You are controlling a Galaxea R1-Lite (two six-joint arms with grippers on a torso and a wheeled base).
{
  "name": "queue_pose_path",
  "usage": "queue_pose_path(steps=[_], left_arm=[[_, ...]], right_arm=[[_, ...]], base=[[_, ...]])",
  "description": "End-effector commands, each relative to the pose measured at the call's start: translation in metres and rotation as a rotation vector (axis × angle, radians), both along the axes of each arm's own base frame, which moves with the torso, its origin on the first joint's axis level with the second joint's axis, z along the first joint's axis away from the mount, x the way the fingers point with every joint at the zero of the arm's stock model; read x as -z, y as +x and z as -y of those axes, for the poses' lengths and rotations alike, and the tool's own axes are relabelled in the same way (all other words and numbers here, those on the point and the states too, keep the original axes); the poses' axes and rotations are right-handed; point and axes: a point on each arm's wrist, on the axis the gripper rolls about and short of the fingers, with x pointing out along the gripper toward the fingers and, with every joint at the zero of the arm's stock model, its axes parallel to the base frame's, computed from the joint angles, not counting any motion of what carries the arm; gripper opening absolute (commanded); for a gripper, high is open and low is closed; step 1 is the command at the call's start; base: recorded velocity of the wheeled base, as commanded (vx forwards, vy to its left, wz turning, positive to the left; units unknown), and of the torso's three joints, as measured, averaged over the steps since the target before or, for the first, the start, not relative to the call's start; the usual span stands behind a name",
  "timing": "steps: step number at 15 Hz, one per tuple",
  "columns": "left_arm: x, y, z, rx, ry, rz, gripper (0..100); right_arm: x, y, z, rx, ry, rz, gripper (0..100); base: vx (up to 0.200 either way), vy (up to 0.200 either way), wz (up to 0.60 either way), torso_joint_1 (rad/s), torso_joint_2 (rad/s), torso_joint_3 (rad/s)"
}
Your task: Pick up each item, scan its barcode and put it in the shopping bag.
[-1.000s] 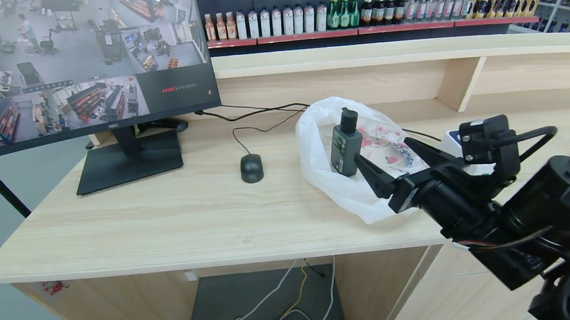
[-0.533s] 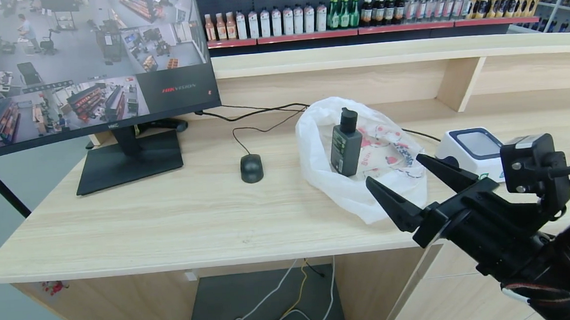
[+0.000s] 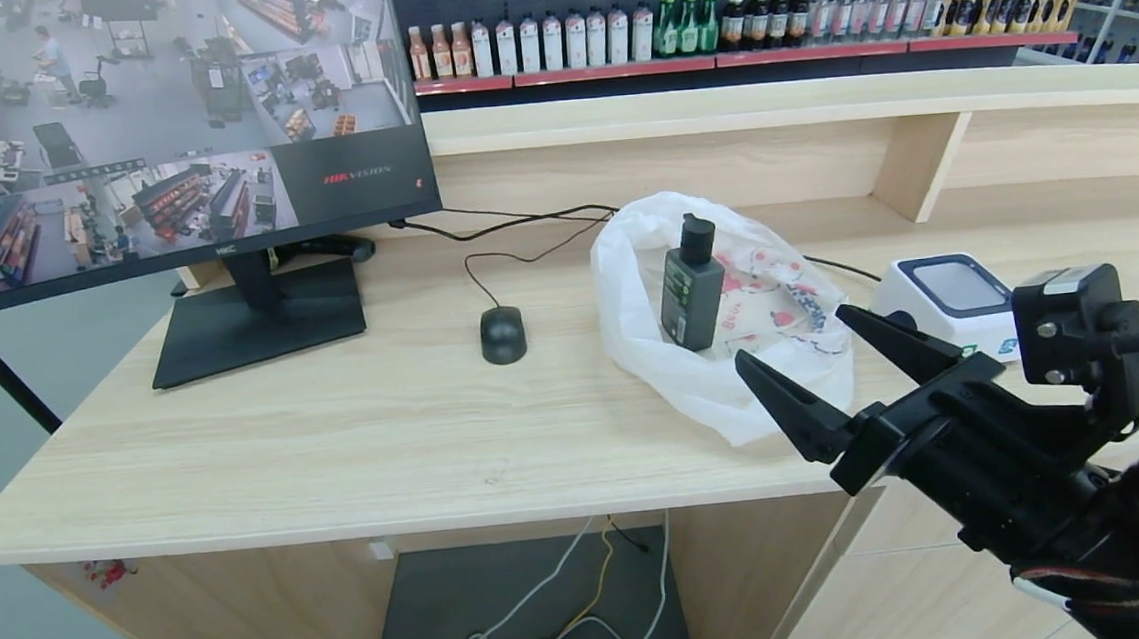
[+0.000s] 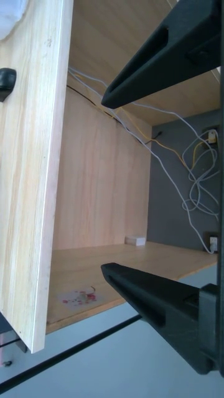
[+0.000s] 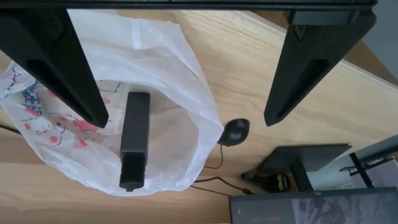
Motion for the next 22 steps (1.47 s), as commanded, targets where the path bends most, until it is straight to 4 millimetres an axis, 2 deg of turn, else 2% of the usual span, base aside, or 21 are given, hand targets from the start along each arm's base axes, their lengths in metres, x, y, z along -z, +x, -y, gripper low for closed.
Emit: queue_pose_path(steps=[1, 9, 22], left_arm=[[0.000, 0.000, 0.000, -0.001, 0.000, 0.001, 100], [0.000, 0.000, 0.000, -0.001, 0.000, 0.001, 100], [0.000, 0.000, 0.000, -0.001, 0.000, 0.001, 100]], right_arm=[[0.002, 0.003, -0.002, 0.002, -0.004, -0.004, 100], [0.000, 0.009, 0.003, 0.034, 0.002, 0.000, 100], [0.005, 0.012, 0.010, 0.065, -0.012, -0.015, 100]], base=[[-0.200, 0.000, 0.00, 0.032, 0.01, 0.002], [0.000, 0.000, 0.00, 0.000, 0.00, 0.000], [0.000, -0.200, 0.00, 0.004, 0.00, 0.004]])
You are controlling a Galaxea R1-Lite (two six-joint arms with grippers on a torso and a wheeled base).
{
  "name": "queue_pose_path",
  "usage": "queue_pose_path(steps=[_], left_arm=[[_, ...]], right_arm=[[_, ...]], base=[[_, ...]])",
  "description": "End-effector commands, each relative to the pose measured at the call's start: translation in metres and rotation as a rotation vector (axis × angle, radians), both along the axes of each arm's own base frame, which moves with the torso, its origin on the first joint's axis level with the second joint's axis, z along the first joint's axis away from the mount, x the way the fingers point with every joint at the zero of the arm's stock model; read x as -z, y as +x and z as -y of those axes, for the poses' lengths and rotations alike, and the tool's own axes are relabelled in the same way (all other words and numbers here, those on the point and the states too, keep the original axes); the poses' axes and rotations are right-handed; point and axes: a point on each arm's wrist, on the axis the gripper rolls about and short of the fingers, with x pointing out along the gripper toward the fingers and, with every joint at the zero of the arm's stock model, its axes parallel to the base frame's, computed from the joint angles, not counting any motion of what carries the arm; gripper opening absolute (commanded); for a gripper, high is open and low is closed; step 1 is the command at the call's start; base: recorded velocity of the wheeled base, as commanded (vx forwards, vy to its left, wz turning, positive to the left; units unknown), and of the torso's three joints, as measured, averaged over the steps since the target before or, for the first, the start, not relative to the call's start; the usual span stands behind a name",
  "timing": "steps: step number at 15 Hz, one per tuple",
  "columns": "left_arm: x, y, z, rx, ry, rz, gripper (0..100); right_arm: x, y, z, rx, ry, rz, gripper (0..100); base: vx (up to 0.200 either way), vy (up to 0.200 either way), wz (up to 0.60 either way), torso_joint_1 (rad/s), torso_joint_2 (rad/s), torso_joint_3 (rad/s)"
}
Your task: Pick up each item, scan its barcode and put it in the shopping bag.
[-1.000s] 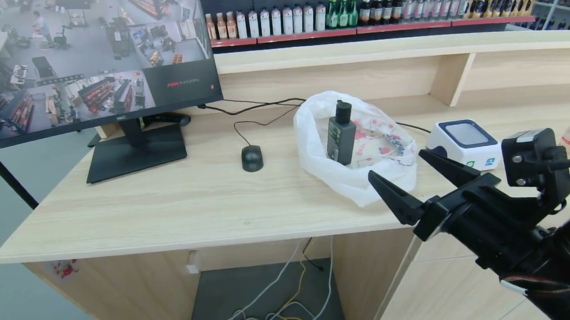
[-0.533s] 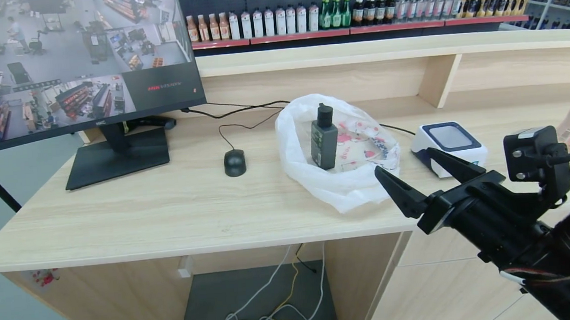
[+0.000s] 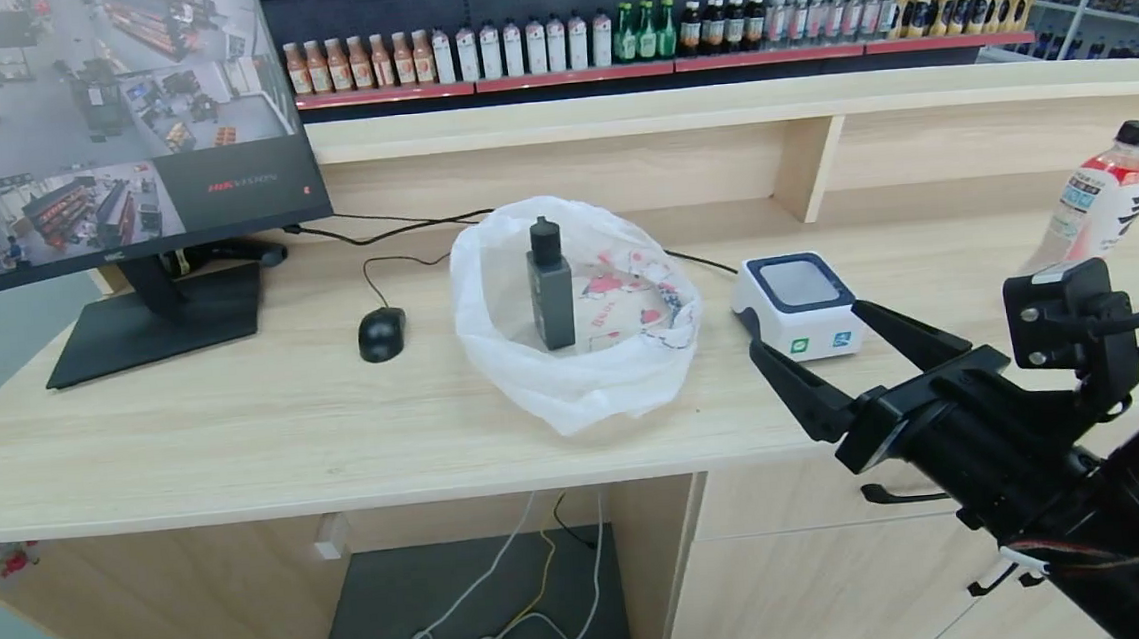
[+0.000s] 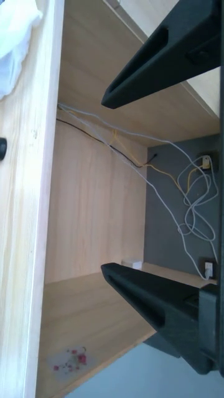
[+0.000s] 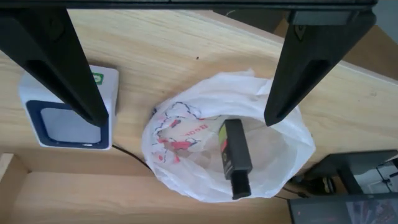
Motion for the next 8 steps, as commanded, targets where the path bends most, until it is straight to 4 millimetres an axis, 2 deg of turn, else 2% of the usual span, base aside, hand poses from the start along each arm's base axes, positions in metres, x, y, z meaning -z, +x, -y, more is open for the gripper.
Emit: queue_pose_path(steps=[1, 3, 8], left_arm=[[0.000, 0.000, 0.000, -0.001, -0.002, 0.000, 100], [0.000, 0.000, 0.000, -0.001, -0.002, 0.000, 100], [0.000, 0.000, 0.000, -0.001, -0.003, 0.000, 100]], right_arm=[[0.001, 0.002, 0.001, 0.012, -0.003, -0.004, 100], [0.002, 0.011, 0.008, 0.056, -0.003, -0.005, 100], [0.007, 0.011, 0.013, 0.077, -0.015, -0.026, 100]], base=[[0.000, -0.200, 0.00, -0.002, -0.01, -0.002], [0.000, -0.200, 0.00, 0.010, 0.00, 0.002], [0.000, -0.200, 0.00, 0.001, 0.00, 0.004]])
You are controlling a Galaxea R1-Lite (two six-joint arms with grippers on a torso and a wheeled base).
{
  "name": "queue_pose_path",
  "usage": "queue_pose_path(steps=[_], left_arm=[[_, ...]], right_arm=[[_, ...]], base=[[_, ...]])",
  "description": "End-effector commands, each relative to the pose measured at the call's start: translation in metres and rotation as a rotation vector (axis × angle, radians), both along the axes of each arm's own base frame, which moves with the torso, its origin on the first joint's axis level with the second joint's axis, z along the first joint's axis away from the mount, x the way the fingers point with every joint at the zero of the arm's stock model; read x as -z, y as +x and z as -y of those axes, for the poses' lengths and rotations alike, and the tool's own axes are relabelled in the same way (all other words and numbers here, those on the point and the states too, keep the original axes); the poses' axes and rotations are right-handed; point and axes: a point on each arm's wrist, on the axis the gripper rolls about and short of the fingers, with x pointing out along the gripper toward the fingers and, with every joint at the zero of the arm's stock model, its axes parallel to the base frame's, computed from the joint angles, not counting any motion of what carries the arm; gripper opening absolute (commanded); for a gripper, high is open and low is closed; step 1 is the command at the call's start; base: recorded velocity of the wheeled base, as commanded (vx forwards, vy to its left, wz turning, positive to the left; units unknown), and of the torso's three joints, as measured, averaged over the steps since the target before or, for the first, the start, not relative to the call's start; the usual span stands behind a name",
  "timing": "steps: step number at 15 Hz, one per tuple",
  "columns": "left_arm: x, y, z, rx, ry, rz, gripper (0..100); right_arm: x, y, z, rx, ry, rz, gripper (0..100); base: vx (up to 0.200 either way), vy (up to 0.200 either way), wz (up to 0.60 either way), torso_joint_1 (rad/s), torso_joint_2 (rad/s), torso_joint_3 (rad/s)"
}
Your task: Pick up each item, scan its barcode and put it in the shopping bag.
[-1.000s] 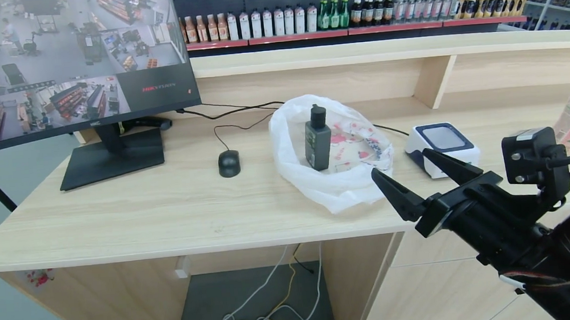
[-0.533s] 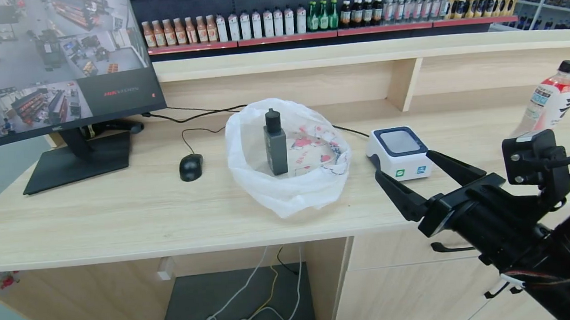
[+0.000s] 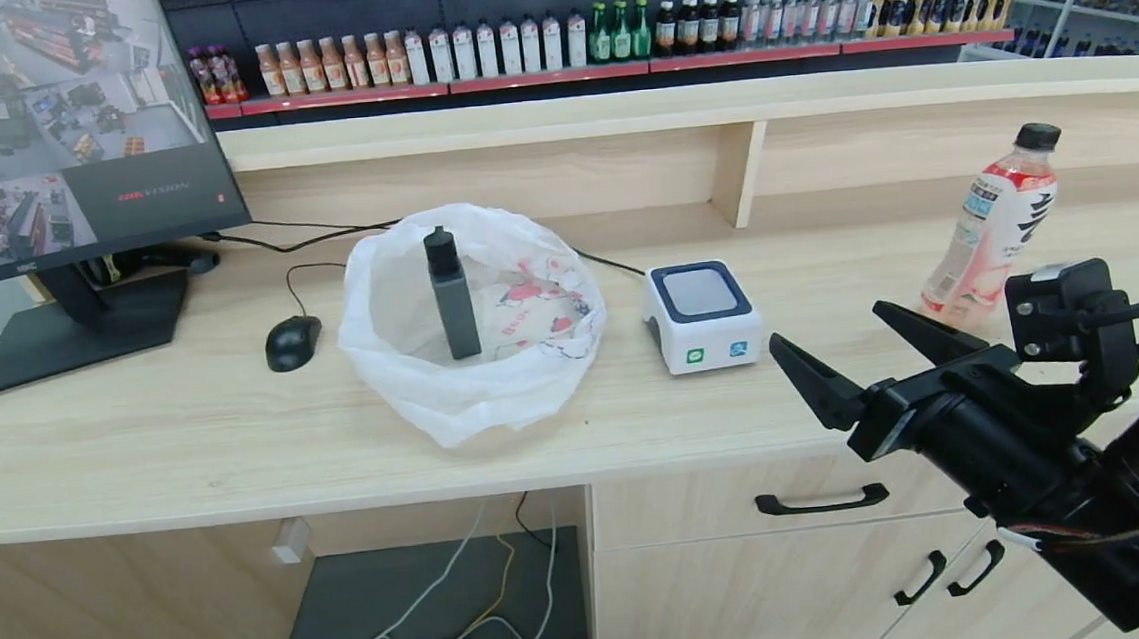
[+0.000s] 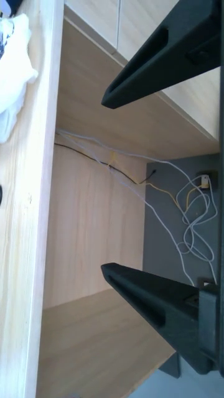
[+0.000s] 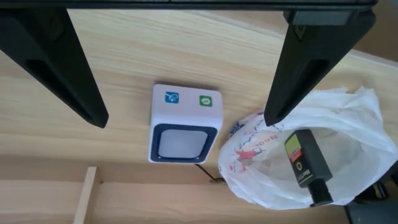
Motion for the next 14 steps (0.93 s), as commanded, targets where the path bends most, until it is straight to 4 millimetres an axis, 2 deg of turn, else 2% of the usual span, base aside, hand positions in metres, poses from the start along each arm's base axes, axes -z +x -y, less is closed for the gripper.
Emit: queue_pose_path(steps=[1, 14], left_arm=[[0.000, 0.000, 0.000, -0.001, -0.001, 0.000, 100], [0.000, 0.000, 0.000, -0.001, -0.003, 0.000, 100]], right_arm=[[0.004, 0.004, -0.001, 0.006, -0.009, -0.013, 100], [0.005, 0.022, 0.009, 0.079, -0.007, -0.014, 100]], base=[[0.000, -0.200, 0.00, 0.007, 0.00, 0.002], [0.000, -0.200, 0.00, 0.003, 0.00, 0.003]])
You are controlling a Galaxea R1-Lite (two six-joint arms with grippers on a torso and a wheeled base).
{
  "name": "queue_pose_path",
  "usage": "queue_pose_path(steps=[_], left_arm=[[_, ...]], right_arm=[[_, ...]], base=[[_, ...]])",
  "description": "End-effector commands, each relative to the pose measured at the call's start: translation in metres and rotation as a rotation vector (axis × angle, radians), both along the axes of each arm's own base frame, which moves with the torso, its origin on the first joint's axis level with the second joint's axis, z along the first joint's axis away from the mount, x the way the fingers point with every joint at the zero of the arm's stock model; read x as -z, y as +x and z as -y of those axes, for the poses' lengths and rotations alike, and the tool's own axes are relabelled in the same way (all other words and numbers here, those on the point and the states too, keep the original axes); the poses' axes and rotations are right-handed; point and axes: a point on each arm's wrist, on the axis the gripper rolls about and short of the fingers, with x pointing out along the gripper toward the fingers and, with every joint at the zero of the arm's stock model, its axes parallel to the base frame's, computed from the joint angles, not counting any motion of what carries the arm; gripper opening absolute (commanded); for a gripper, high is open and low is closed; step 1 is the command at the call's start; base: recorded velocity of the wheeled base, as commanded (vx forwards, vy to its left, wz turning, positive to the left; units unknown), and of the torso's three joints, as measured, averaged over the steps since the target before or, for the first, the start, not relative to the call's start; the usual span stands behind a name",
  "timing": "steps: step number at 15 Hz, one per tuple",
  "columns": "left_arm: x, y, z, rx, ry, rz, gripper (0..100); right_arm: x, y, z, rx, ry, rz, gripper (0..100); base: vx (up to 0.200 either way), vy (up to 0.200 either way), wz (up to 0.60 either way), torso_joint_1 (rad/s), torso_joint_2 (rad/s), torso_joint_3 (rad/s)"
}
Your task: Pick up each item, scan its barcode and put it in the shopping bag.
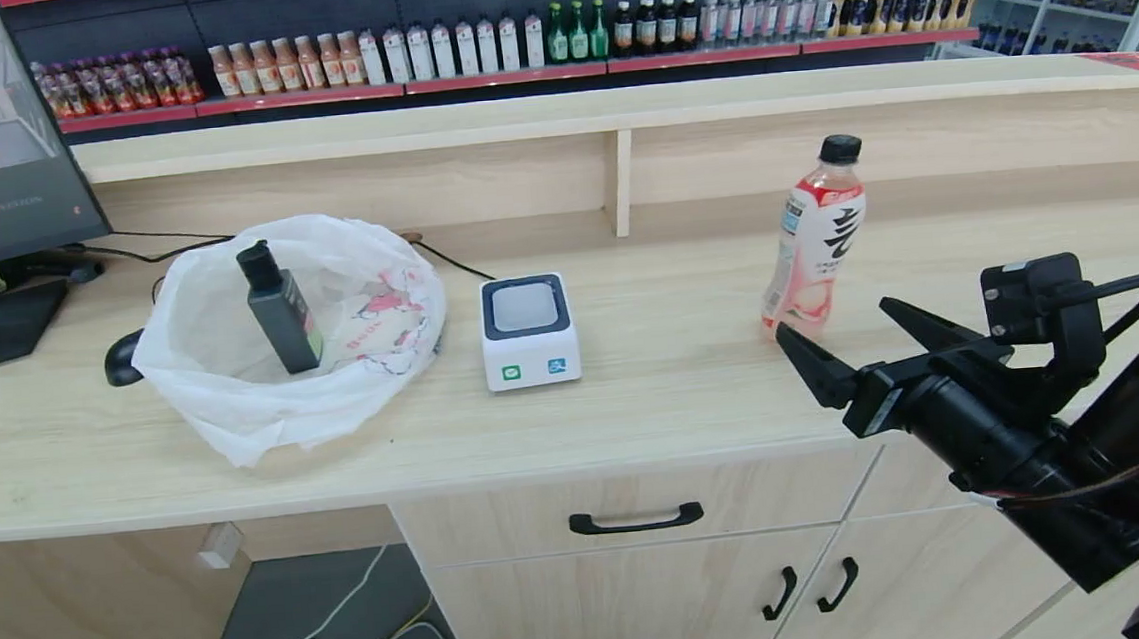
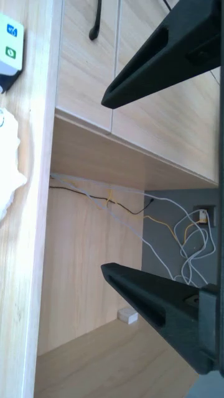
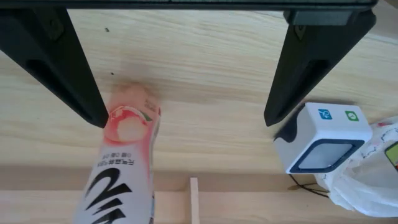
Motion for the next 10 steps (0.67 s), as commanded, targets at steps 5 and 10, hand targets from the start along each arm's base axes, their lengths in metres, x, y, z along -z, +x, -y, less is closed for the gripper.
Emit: queue_pose_path(steps=[5, 10], left_arm=[[0.000, 0.000, 0.000, -0.001, 0.000, 0.000, 100], [0.000, 0.000, 0.000, -0.001, 0.004, 0.000, 100]], right_arm=[[0.003, 0.003, -0.001, 0.004, -0.004, -0.008, 100], [0.000, 0.015, -0.004, 0.018, -0.003, 0.015, 100]], base=[[0.000, -0.080, 0.00, 0.001, 0.00, 0.002], [0.000, 0.000, 0.00, 0.000, 0.00, 0.000]])
